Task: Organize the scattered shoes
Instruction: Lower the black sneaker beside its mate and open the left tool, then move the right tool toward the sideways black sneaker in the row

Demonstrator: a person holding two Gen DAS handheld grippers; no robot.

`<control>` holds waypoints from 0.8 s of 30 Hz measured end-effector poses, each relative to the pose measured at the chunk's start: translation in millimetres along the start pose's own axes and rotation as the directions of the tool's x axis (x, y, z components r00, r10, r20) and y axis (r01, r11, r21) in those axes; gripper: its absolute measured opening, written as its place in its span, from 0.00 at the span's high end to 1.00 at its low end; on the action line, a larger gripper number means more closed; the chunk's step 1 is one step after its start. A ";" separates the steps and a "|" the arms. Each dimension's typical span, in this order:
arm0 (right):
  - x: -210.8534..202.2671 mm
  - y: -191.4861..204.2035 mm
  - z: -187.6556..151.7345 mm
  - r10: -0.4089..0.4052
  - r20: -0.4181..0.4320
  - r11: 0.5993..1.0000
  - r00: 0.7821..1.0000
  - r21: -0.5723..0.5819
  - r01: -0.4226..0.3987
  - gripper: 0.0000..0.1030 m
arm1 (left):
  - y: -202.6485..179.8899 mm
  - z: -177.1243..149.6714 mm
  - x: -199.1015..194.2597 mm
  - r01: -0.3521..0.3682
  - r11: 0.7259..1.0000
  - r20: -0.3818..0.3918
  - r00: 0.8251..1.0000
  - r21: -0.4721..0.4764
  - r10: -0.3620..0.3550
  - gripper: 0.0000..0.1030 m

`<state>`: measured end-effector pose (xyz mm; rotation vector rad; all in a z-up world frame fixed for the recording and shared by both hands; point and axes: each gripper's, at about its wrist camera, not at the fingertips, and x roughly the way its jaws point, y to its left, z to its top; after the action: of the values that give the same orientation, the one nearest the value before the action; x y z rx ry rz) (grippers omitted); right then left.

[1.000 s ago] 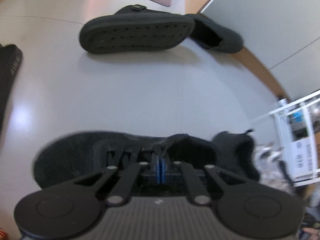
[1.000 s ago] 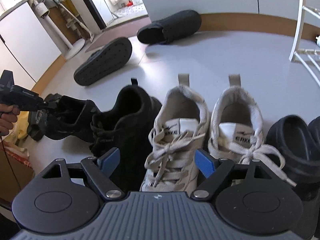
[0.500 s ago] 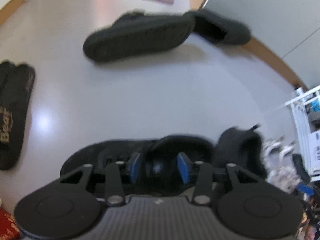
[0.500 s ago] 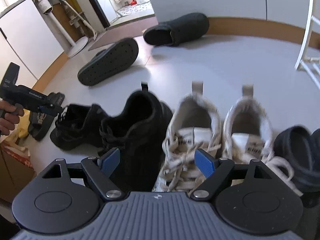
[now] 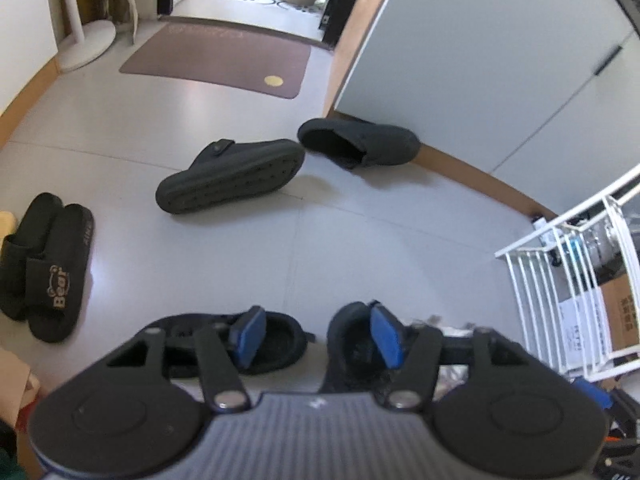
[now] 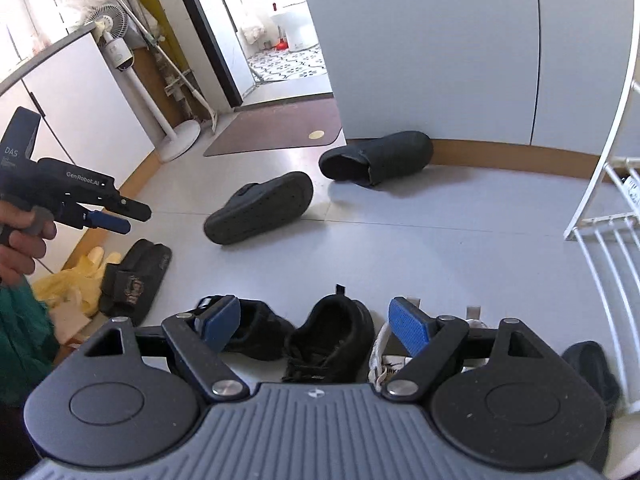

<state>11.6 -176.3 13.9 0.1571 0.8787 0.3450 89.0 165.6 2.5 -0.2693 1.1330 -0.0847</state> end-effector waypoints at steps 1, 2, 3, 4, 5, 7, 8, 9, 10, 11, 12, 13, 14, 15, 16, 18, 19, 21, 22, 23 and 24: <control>-5.9 3.3 2.8 -0.008 -0.001 1.000 1.000 0.001 0.008 0.17 | -4.0 -2.4 -3.2 -0.003 1.000 0.003 1.000 0.001 0.003 0.35; -15.5 8.7 6.8 -0.016 -0.010 1.000 1.000 0.015 0.016 0.17 | -10.5 -7.0 -10.2 -0.007 1.000 0.008 1.000 0.005 0.007 0.34; -25.6 14.4 11.0 -0.023 -0.019 0.999 1.000 0.030 0.024 0.17 | -15.0 -10.3 -13.7 -0.007 1.000 0.011 1.000 0.011 0.007 0.34; -35.7 20.1 15.1 -0.031 -0.029 0.998 0.999 0.045 0.032 0.17 | -19.1 -14.2 -16.6 -0.006 1.000 0.012 1.000 0.015 0.006 0.34; -41.0 22.5 16.5 -0.029 -0.028 0.998 0.999 0.055 0.030 0.16 | -24.5 -20.6 -21.8 -0.004 1.000 0.016 1.000 0.020 0.004 0.34; -56.6 27.4 18.0 -0.033 -0.013 0.995 0.999 0.096 0.034 0.16 | -31.8 -28.5 -28.2 0.002 0.999 0.029 1.000 0.038 -0.003 0.31; -62.6 27.4 16.5 -0.040 -0.002 0.991 0.999 0.130 0.040 0.15 | -37.9 -35.0 -31.5 0.008 0.998 0.040 0.999 0.059 -0.010 0.29; -64.3 27.4 15.6 -0.041 0.002 0.989 0.999 0.141 0.040 0.13 | -41.4 -39.5 -32.4 0.010 0.997 0.046 0.999 0.072 -0.014 0.28; -67.4 27.3 10.4 -0.052 0.011 0.986 0.999 0.160 0.049 0.12 | -43.2 -42.5 -31.4 0.016 0.997 0.042 0.999 0.076 -0.019 0.28; -70.5 27.3 5.0 -0.063 0.021 0.982 0.998 0.180 0.058 0.12 | -45.5 -46.6 -29.9 0.028 0.997 0.032 0.999 0.077 -0.030 0.29; -70.7 27.3 3.2 -0.069 0.021 0.981 0.997 0.184 0.064 0.12 | -47.7 -50.7 -28.4 0.040 0.996 0.021 0.999 0.078 -0.041 0.29; -70.8 27.9 -2.1 -0.087 0.018 0.978 0.996 0.190 0.082 0.12 | -50.1 -55.1 -26.3 0.048 0.995 0.009 0.999 0.083 -0.049 0.29; -69.2 28.9 -8.0 -0.104 0.006 0.976 0.995 0.195 0.101 0.12 | -52.4 -58.7 -22.8 0.048 0.995 -0.007 0.999 0.092 -0.048 0.29; -66.4 30.3 -13.0 -0.112 -0.007 0.974 0.994 0.198 0.111 0.12 | -53.5 -60.0 -19.7 0.045 0.995 -0.019 0.999 0.093 -0.043 0.30; -63.5 31.8 -18.0 -0.118 -0.020 0.972 0.993 0.201 0.120 0.12 | -53.2 -60.2 -18.4 0.048 0.995 -0.025 0.999 0.084 -0.046 0.30; -57.0 34.8 -26.6 -0.134 -0.047 0.971 0.990 0.194 0.141 0.12 | -51.6 -59.8 -13.1 0.056 0.997 -0.048 0.997 0.060 -0.053 0.30; -53.4 36.4 -30.0 -0.143 -0.062 0.971 0.988 0.183 0.152 0.12 | -52.0 -60.3 -10.4 0.058 0.996 -0.062 0.997 0.060 -0.055 0.30; -44.6 39.3 -37.5 -0.165 -0.103 0.975 0.981 0.135 0.178 0.12 | -52.0 -61.5 -3.1 0.062 0.996 -0.100 0.993 0.067 -0.055 0.30; -41.4 40.2 -40.2 -0.171 -0.118 0.977 0.978 0.111 0.184 0.12 | -51.6 -61.3 -2.4 0.062 0.995 -0.105 0.993 0.073 -0.055 0.30; -36.9 40.9 -42.9 -0.182 -0.121 0.978 0.976 0.081 0.192 0.12 | -51.3 -61.2 -1.7 0.063 0.995 -0.109 0.993 0.079 -0.054 0.29; -39.1 42.4 -43.3 -0.186 -0.118 0.978 0.975 0.074 0.195 0.12 | -50.8 -60.6 -1.4 0.061 0.995 -0.109 0.993 0.083 -0.052 0.28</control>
<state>-54.8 -151.0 26.6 0.1324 1.0108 0.1377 37.2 106.6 -7.3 -0.2217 1.2250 -0.2002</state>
